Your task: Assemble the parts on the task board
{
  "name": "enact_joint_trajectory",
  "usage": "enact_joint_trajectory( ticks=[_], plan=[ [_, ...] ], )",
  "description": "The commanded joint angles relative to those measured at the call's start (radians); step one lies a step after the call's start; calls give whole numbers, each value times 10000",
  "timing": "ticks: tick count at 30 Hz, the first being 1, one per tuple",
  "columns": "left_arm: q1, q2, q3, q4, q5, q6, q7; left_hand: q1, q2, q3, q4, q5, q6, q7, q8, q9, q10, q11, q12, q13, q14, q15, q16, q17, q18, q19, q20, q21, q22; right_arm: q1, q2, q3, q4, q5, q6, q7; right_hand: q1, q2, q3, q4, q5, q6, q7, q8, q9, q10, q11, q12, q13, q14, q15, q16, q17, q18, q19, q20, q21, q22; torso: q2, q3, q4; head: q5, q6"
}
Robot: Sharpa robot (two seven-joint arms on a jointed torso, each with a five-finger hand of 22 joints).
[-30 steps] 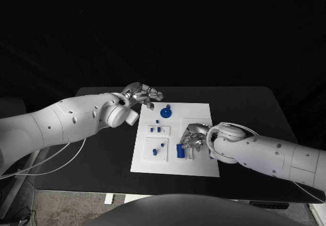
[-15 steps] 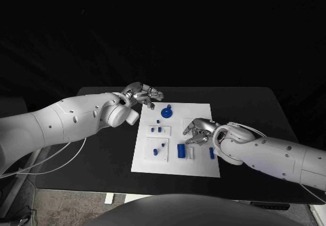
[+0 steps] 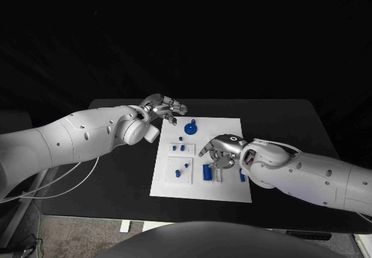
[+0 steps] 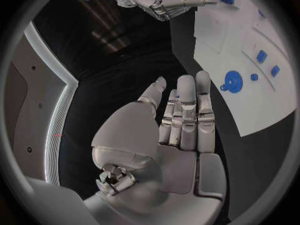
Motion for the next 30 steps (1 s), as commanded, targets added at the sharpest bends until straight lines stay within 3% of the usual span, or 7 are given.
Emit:
enact_joint_trajectory(
  ticks=[1, 5, 13, 18, 23, 30],
  plan=[
    [9, 27, 7, 6, 55, 164, 70, -62, -35, -8, 57, -45, -79, 12, -16, 15, -61, 15, 33, 0, -9, 33, -55, 3, 115, -13, 62, -57, 67, 111, 53, -190, 76, -1691, 976, 96, 156, -10, 14, 21, -110, -24, -139, 27, 17, 134, -42, 113, -49, 108, -74, 92, 92, -127, 55, -59, -13, 61, 4, 6, -4, -2, 1],
    [8, 49, 6, -1, 55, 191, 69, -62, -35, -8, 57, -45, -79, 12, -16, 15, -61, 15, 33, 0, -9, 33, -55, 3, 115, -13, 62, -57, 67, 187, 152, -327, 40, -2306, 1508, -148, 157, -51, 108, 47, -165, -28, -182, 25, 17, 166, -63, 248, -192, 162, -91, 141, 201, -147, 104, -84, -72, 153, 8, -6, 13, -16, 1],
    [8, 74, 6, -23, 55, 238, 65, -52, -31, 8, 67, -53, -91, 17, -14, 15, -64, 17, 38, 1, -7, 34, -53, 3, 115, -16, 63, -55, 61, 224, 337, -392, -192, -3071, 2227, -634, 48, -131, -9, 109, -274, -146, -229, 22, 16, 227, -71, 583, -69, 191, -67, 160, 261, -127, 153, -31, -207, 169, 15, -8, 23, -38, 1],
    [8, 77, 6, -30, 55, 272, 54, -52, -31, 8, 67, -53, -91, 17, -14, 15, -64, 17, 38, 1, -7, 34, -53, 3, 115, -16, 63, -55, 61, 228, 431, -400, -293, -3364, 2222, -828, 144, -270, -225, 249, -353, -352, -311, 32, 24, 5, -68, 502, -240, 14, -45, -8, 157, -160, 123, 1, -426, 125, 16, -8, 11, -14, 1],
    [8, 92, 6, -35, 55, 319, 43, -52, -31, 8, 67, -53, -91, 17, -14, 15, -64, 17, 38, 1, -7, 34, -53, 3, 115, -16, 63, -55, 61, 228, 536, -402, -288, -3513, 2124, -857, 303, -377, 10, 355, -470, -317, -402, 34, 31, -164, -70, 471, -405, -133, -38, -64, 71, -170, 11, 4, -458, 330, 7, -19, 26, -3, 1],
    [8, 92, 6, -41, 55, 352, 26, -52, -31, 8, 67, -53, -91, 17, -14, 15, -64, 17, 38, 1, -7, 34, -53, 3, 115, -16, 63, -55, 61, 228, 634, -402, -310, -3563, 2131, -796, 237, -307, 365, 238, -614, -16, -316, 29, 35, -194, -40, 637, -398, -145, -17, 11, 62, -135, -51, 21, -446, 608, 10, -24, 33, 8, 1]
  ],
)
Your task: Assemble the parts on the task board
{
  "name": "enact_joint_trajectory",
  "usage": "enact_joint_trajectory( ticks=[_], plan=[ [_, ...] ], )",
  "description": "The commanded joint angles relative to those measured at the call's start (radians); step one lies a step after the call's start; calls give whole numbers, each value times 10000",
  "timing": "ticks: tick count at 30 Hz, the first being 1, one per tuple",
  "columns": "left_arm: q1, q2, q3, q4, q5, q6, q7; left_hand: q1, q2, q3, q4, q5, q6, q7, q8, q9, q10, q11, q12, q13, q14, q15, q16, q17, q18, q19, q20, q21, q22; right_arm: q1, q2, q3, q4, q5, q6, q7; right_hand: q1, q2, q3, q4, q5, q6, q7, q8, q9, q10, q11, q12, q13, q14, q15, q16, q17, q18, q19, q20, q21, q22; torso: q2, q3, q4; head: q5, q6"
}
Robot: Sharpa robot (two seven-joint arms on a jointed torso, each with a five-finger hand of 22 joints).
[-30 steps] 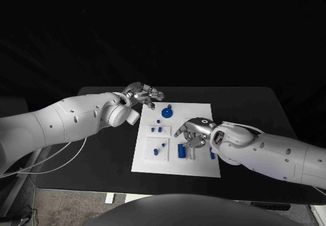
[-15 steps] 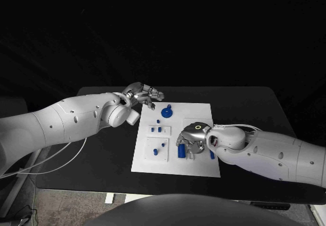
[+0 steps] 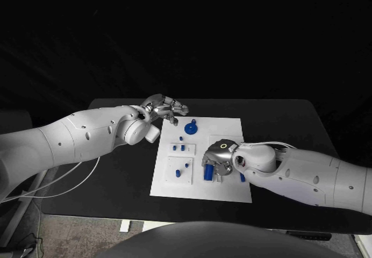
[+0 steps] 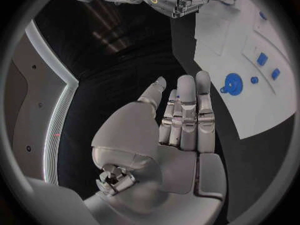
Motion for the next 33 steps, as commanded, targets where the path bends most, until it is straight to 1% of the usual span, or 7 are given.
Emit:
enact_joint_trajectory(
  ticks=[1, 8, 13, 18, 27, 31, 33],
  plan=[
    [9, 14, 6, 12, 55, 191, 34, -52, -30, 8, 68, -53, -61, -23, -14, 15, -64, 17, 39, 0, -8, 34, -53, 3, 115, -16, 63, -55, 64, -2, 57, -3, -31, -353, 227, -45, -67, 61, 125, -85, -49, 95, 10, 36, 9, -84, 24, 78, -19, -78, 13, 76, -24, -122, -72, 11, -56, 144, 3, -6, 8, 4, 1],
    [9, -8, 6, 32, 55, 210, 14, -55, -26, 15, 81, -55, -70, -23, -13, 14, -72, 19, 42, 1, -11, 36, -49, 5, 114, -19, 65, -53, 65, -36, 161, -3, -138, -350, 317, 125, -197, 245, 194, -259, -190, 647, 159, 31, 75, -134, 75, 161, -23, -88, 41, 112, -34, -97, -103, 27, -105, 302, 14, -1, -9, 58, 1],
    [10, -11, 7, 39, 55, 248, -15, -55, -26, 15, 81, -55, -70, -23, -13, 14, -72, 19, 42, 1, -11, 36, -49, 5, 114, -19, 65, -53, 65, -65, 224, -3, -214, -310, 362, 229, -205, 317, 307, -302, -408, 1038, 267, 35, 81, -179, 115, 195, -39, -110, 68, 115, -51, -62, -139, 50, -115, 424, 4, 1, 3, 66, 1],
    [11, -17, 7, 48, 55, 282, -40, -55, -26, 15, 81, -55, -70, -23, -13, 14, -72, 19, 42, 1, -11, 36, -49, 5, 114, -19, 65, -53, 65, -105, 302, -3, -363, -332, 427, 263, -211, 302, 443, -302, -484, 1172, 311, 25, 55, -197, 136, 251, -56, -113, 86, 158, -47, -17, -158, 84, -130, 603, 2, 8, -10, 74, 1],
    [11, -20, 7, 60, 55, 335, -78, -55, -39, 8, 101, -97, -72, -21, -9, 15, -83, 23, 40, 0, -15, 39, -46, 5, 115, -22, 67, -51, 68, -206, 417, -2, -506, -388, 403, 287, -205, 284, 465, -300, -492, 1077, 275, 26, 42, -197, 122, 282, -71, -113, 83, 188, -41, -9, -136, 88, -172, 692, 2, 13, -17, 69, 1],
    [11, -18, 8, 64, 55, 361, -99, -55, -39, 8, 101, -97, -72, -21, -9, 15, -83, 23, 40, 0, -15, 39, -46, 5, 115, -22, 67, -51, 68, -230, 447, -1, -543, -386, 345, 349, -198, 343, 545, -301, -542, 1308, 375, 51, 70, -210, 147, 269, -112, -96, 85, 226, -17, 0, -130, 78, -183, 743, 6, 10, -7, 67, 1],
    [12, -21, 8, 64, 55, 368, -109, -59, -42, -1, 117, -115, -76, -21, -8, 15, -86, 25, 41, 0, -19, 39, -48, 4, 114, -24, 69, -52, 67, -238, 461, -1, -570, -376, 331, 377, -220, 317, 676, -318, -616, 1393, 399, 4, 38, -203, 164, 274, -141, -96, 100, 234, -17, 16, -134, 93, -185, 810, 1, 9, -12, 65, 1]
  ],
)
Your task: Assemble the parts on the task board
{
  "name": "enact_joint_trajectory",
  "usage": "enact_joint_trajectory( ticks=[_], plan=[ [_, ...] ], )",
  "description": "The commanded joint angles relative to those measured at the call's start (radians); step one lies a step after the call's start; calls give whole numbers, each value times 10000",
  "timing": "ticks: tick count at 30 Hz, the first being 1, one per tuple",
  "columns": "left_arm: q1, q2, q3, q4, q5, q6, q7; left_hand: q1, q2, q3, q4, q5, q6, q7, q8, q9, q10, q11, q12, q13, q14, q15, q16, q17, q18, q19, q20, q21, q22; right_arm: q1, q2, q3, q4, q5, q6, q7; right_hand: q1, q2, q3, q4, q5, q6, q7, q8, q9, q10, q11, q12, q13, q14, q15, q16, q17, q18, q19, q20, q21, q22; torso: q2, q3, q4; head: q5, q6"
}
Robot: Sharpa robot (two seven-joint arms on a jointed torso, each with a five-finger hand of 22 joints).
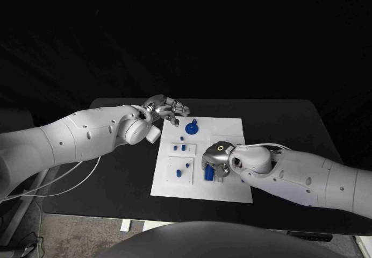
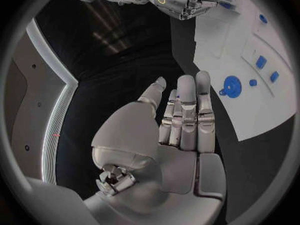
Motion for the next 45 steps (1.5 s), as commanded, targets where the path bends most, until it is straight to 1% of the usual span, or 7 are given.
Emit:
enact_joint_trajectory(
  ticks=[1, 10, 17, 20, 29, 40, 45],
  plan=[
    [11, 8, 8, 32, 55, 192, -2, -58, -42, -1, 63, -39, -76, -21, -8, 15, -50, -12, 41, 1, -19, 40, -48, 4, 115, -24, 69, -52, 70, -48, 19, -20, -67, -143, 196, 167, -38, 75, 116, 15, -50, 131, 49, 20, 6, -71, 23, 36, -26, -38, 40, 34, 8, 27, -62, 27, -79, 72, -7, -7, -4, 1, 1],
    [14, 1, 8, 38, 53, 225, -28, -57, -42, -8, 80, -49, -76, -22, -5, 15, -51, -12, 42, 1, -19, 41, -47, 4, 114, -26, 70, -53, 68, -64, 24, -19, -160, -95, -79, 279, -92, 163, 323, 18, -131, 690, 203, 34, 27, -122, 76, -10, -171, -17, 63, 73, 23, 75, -64, 35, -111, 230, -21, -7, -7, 8, 1],
    [15, 0, 8, 39, 51, 251, -39, -62, -44, -16, 100, -55, -78, -22, -3, 15, -54, -11, 43, 1, -17, 41, -44, 5, 114, -24, 70, -52, 67, -65, -30, -18, -116, 111, -744, 475, -275, 323, 958, -9, -700, 1277, 322, 13, 26, -167, 185, -68, -426, 33, 120, 136, 73, 148, -22, 68, -154, 317, -14, -6, 4, 25, 1],
    [15, -1, 8, 38, 50, 264, -47, -62, -44, -16, 100, -55, -78, -22, -3, 15, -54, -11, 43, 1, -17, 41, -44, 5, 114, -24, 70, -52, 67, -65, -57, -18, -89, 185, -1034, 535, -419, 244, 1452, -7, -977, 1375, 332, 14, 6, -214, 205, 73, -444, 32, 136, 144, 85, 185, 11, 83, -170, 415, -13, -6, 5, 42, 1],
    [16, -17, 8, 40, 46, 323, -73, -62, -44, -22, 121, -59, -87, -20, -6, 14, -59, -10, 43, 1, -19, 43, -45, 4, 115, -23, 71, -52, 67, -61, -210, -16, -23, 298, -1604, 665, -386, 225, 1570, 5, -1199, 1490, 349, 12, 12, -236, 243, 164, -508, 32, 156, 135, 81, 218, 32, 102, -224, 518, -20, 1, -11, 83, 1],
    [15, -22, 8, 38, 39, 363, -88, -62, -44, -22, 121, -59, -87, -20, -6, 14, -59, -10, 43, 1, -19, 43, -45, 4, 115, -23, 71, -52, 67, -5, -323, -15, 113, 436, -1625, 865, -354, 210, 1515, 4, -1168, 1505, 348, 17, 6, -259, 252, 209, -567, 28, 168, 133, 82, 233, 46, 118, -276, 611, -15, -1, -11, 78, 1],
    [15, -28, 8, 41, 36, 381, -103, -62, -44, -22, 121, -59, -87, -20, -6, 14, -59, -10, 43, 1, -19, 43, -45, 4, 115, -23, 71, -52, 67, 23, -314, -16, 80, 484, -1123, 820, -340, 234, 1423, 6, -1178, 1331, 346, 1, -23, -362, 260, 221, -592, -71, 186, 36, 10, 218, -20, 151, -371, 650, -17, -5, -20, 68, 1]
  ],
)
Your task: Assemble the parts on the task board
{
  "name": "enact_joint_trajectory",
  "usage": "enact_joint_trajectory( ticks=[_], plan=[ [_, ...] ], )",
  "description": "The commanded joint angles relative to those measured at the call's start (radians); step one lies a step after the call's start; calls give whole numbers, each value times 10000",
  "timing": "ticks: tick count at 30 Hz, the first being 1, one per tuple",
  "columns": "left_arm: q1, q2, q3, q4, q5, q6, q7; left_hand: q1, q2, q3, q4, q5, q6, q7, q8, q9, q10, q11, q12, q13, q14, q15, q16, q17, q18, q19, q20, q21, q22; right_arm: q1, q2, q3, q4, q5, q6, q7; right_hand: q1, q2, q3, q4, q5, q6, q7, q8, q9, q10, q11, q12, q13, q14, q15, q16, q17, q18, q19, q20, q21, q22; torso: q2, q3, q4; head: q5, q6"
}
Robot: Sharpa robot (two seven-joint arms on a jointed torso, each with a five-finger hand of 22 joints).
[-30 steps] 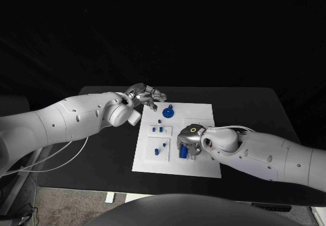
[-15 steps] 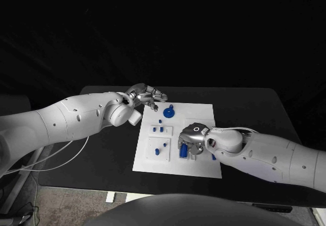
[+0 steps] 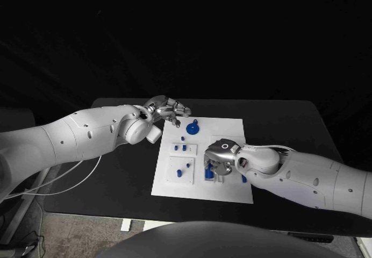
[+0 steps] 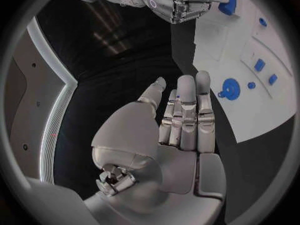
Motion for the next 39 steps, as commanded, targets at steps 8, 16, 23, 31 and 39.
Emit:
enact_joint_trajectory(
  ticks=[8, 16, 23, 31, 39],
  plan=[
    [11, 9, 5, 33, 35, 195, 8, -45, -62, -7, 73, -61, -65, 17, -4, 14, -75, -5, 43, 1, -24, 47, -43, 3, 115, -29, 75, -54, 60, 32, 133, -5, -229, -157, 1302, -302, 230, -240, -335, 4, 225, -1620, -254, -57, -80, -366, -139, -146, -128, -433, 13, -377, -346, -17, -226, 87, -171, 154, 3, 2, 5, -26, 1],
    [11, 11, 5, 33, 33, 214, -8, -45, -62, -7, 73, -61, -65, 17, -4, 14, -75, -5, 43, 1, -24, 47, -43, 3, 115, -29, 75, -54, 60, 33, 226, -6, -331, -366, 1688, -551, 638, -463, -925, 139, 518, -2995, -638, -46, -88, -679, -190, -201, -294, -916, 13, -440, -481, -189, -383, 55, -358, 231, 8, 3, 15, -35, 1],
    [11, 26, 5, 25, 27, 237, -19, -40, -66, -9, 84, -63, -73, 21, -6, 14, -81, -2, 43, 1, -28, 49, -43, 2, 116, -31, 76, -54, 59, 26, 321, -6, -400, -419, 1758, -564, 829, -538, -1063, 340, 503, -3034, -633, -28, -74, -829, -166, -54, -452, -1107, 34, -267, -596, -231, -400, 51, -517, 378, 6, -2, 16, -47, 1],
    [11, 32, 5, 25, 21, 272, -49, -36, -70, -11, 93, -64, -81, 25, -8, 14, -86, 1, 42, 1, -31, 50, -44, 1, 116, -32, 78, -55, 58, -57, 470, -6, -545, -453, 1737, -479, 718, -361, -1116, 178, 513, -2530, -483, -30, -69, -877, -128, 125, -527, -1114, 57, -71, -658, -197, -373, 72, -618, 587, 13, -5, 22, -54, 1],
    [12, 30, 5, 31, -5, 306, -84, -22, -70, -6, 97, -65, -93, 26, -11, 13, -104, 5, 35, -2, -36, 51, -43, 1, 118, -37, 80, -56, 57, -132, 546, -6, -675, -577, 1546, -439, 586, -197, -982, 15, 549, -1534, -235, 5, 2, -853, -76, 266, -524, -1015, 73, 119, -616, -118, -349, 77, -600, 830, 22, -11, 17, -32, 1]
  ],
)
